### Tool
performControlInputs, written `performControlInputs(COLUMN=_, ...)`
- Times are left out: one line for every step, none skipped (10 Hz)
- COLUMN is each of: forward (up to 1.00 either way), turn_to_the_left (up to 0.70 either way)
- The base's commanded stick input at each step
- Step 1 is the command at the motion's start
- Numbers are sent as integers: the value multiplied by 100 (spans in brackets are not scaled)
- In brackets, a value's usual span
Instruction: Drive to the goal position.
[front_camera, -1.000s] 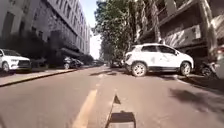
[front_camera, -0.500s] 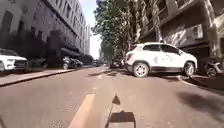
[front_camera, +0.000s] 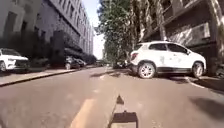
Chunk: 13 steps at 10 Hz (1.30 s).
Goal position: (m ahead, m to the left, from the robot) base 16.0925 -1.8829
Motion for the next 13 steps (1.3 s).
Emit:
performControlInputs(forward=70, turn_to_the_left=0)
performControlInputs(forward=70, turn_to_the_left=0)
performControlInputs(forward=70, turn_to_the_left=0)
performControlInputs(forward=70, turn_to_the_left=0)
performControlInputs(forward=70, turn_to_the_left=0)
performControlInputs(forward=70, turn_to_the_left=0)
performControlInputs(forward=70, turn_to_the_left=0)
performControlInputs(forward=70, turn_to_the_left=0)
performControlInputs(forward=70, turn_to_the_left=0)
performControlInputs(forward=70, turn_to_the_left=0)
performControlInputs(forward=70, turn_to_the_left=0)
performControlInputs(forward=70, turn_to_the_left=0)
performControlInputs(forward=70, turn_to_the_left=0)
